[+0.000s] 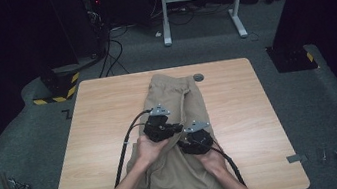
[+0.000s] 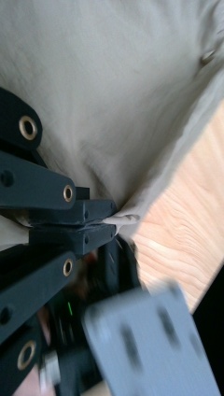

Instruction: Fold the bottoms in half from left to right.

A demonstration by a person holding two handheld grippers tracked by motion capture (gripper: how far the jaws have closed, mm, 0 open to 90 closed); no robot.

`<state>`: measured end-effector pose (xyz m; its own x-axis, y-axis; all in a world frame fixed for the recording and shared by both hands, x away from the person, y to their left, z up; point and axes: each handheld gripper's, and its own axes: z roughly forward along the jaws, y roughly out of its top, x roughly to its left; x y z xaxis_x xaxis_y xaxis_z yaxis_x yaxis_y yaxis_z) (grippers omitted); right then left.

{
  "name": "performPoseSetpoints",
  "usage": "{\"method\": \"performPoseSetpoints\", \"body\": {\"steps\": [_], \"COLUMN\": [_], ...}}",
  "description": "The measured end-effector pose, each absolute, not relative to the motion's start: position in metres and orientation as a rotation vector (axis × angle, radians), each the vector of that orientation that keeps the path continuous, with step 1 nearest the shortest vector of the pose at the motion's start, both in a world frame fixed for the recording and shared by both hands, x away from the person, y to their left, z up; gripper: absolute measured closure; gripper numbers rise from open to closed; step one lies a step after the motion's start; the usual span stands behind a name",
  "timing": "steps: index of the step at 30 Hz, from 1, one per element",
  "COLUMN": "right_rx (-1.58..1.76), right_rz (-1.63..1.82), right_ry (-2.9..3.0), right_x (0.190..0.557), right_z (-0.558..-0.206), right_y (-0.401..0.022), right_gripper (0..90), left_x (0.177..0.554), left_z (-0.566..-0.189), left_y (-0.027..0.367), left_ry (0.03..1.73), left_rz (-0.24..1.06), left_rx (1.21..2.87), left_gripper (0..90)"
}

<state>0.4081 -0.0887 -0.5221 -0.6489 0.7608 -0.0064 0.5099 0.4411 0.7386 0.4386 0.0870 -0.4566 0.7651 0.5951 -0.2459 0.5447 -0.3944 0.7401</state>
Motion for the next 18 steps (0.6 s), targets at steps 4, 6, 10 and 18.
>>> {"method": "performPoseSetpoints", "body": {"steps": [4,6,10,18], "right_rx": [1.066,1.083,1.126,1.098], "right_rz": [0.969,0.944,0.997,1.006], "right_ry": [2.31,2.307,2.325,2.349], "right_x": [0.391,0.388,0.393,0.401], "right_z": [-0.514,-0.515,-0.523,-0.523], "right_y": [-0.11,-0.121,-0.128,-0.109], "right_gripper": [45.3,45.4,44.8,44.7], "left_x": [0.442,0.442,0.444,0.446], "left_z": [-0.465,-0.465,-0.463,-0.456], "left_y": [0.082,0.08,0.075,0.075], "left_ry": [0.866,0.858,0.842,0.837], "left_rz": [0.052,0.054,0.05,0.028], "left_rx": [2.094,2.093,2.084,2.009], "left_gripper": [88.4,88.4,88.4,88.4]}}
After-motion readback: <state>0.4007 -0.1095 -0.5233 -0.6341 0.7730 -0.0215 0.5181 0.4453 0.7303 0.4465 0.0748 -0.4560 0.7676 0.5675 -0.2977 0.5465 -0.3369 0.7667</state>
